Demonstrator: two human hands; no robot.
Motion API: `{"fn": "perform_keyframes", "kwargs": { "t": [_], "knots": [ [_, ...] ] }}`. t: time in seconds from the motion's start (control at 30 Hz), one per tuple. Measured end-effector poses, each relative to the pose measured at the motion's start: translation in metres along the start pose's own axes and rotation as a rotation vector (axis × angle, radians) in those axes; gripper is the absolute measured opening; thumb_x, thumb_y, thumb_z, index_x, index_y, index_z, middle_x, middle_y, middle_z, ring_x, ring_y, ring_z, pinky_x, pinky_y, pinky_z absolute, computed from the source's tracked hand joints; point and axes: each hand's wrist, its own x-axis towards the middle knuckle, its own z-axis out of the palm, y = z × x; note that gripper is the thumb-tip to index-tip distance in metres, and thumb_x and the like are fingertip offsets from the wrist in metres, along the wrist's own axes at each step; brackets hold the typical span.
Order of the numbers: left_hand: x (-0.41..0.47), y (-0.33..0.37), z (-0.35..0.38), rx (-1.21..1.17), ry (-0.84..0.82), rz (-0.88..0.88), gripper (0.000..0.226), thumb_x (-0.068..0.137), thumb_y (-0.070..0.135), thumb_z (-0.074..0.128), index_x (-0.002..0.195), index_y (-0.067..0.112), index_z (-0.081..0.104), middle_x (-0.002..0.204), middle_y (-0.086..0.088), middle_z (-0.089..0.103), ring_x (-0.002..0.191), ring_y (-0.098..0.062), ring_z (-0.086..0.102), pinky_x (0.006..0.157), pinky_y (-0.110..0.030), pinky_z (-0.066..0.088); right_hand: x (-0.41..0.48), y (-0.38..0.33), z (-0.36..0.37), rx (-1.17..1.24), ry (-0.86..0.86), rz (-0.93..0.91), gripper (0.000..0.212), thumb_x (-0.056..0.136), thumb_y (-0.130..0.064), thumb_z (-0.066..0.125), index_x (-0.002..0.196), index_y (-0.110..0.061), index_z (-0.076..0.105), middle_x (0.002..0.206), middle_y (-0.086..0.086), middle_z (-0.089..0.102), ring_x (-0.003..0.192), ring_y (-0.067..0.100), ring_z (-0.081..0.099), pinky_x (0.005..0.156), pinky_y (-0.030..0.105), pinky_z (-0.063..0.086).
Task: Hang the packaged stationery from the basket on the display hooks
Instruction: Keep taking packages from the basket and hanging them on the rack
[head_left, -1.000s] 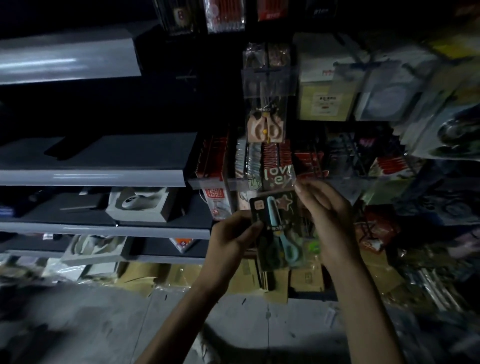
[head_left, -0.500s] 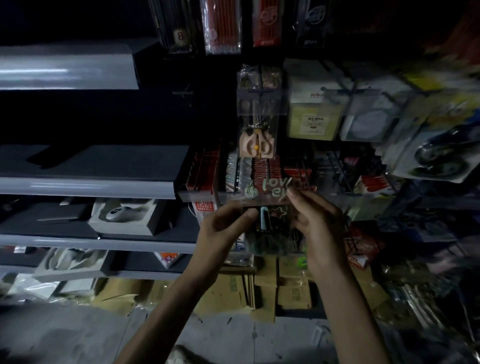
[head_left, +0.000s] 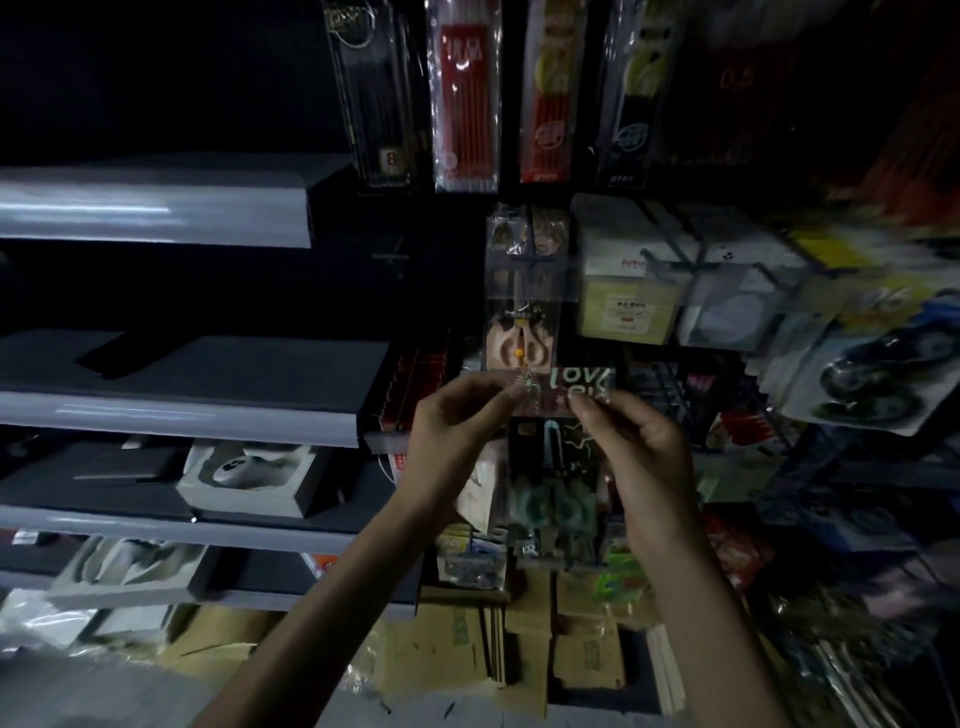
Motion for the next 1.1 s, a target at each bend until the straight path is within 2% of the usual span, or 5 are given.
{"fn": "perform_keyframes", "kwargs": {
  "t": [0.37,0.53,0.73,0.9,1.1],
  "knots": [
    [0.05,0.05,-0.007,0.107,0.057,0.09,0.032,0.094,0.029,0.079,0.122,0.016,0.071,0.106,-0.01,0.078,0.101,-0.024,0.076,0.094,-0.055,0.059,0.017,0.016,-0.005,-0.169,0.118,0.009,0.008,0.089,-0.024,0.079,0.091,-0.016,0.08,0.085,-0.011,0.079,0.085,0.003,0.073,0.07,0.011,0.052],
    [0.046,0.063,-0.006,0.134,-0.035,0.161,0.02,0.097,0.02,0.075,0.106,0.003,0.072,0.093,-0.013,0.074,0.084,-0.02,0.07,0.08,-0.036,0.058,0.022,0.012,0.007,-0.179,0.086,0.0,0.009,0.091,-0.024,0.077,0.084,-0.029,0.076,0.079,-0.018,0.077,0.076,-0.004,0.07,0.068,0.012,0.051],
    [0.043,0.087,-0.013,0.159,-0.132,0.245,0.02,0.103,0.02,0.066,0.119,0.01,0.072,0.103,-0.023,0.071,0.089,-0.025,0.07,0.091,-0.056,0.058,0.037,-0.004,0.026,-0.164,0.06,-0.052,0.01,0.09,-0.024,0.08,0.092,-0.014,0.078,0.078,-0.011,0.076,0.071,-0.008,0.068,0.062,0.006,0.047],
    [0.048,0.101,-0.02,0.213,-0.152,0.254,0.024,0.106,0.012,0.06,0.129,0.01,0.068,0.106,-0.031,0.066,0.089,-0.024,0.068,0.084,-0.038,0.058,0.049,-0.017,0.039,-0.157,0.05,-0.092,0.01,0.092,-0.026,0.078,0.084,-0.019,0.076,0.072,-0.015,0.074,0.065,-0.007,0.066,0.058,0.008,0.045],
    [0.048,0.103,-0.027,0.284,-0.197,0.23,0.029,0.107,0.01,0.059,0.135,0.015,0.065,0.104,-0.031,0.068,0.09,-0.026,0.068,0.089,-0.046,0.059,0.063,-0.031,0.05,-0.126,0.08,-0.148,0.015,0.096,-0.027,0.073,0.088,-0.014,0.076,0.079,-0.006,0.075,0.076,0.002,0.068,0.069,0.02,0.052]
  ]
}}
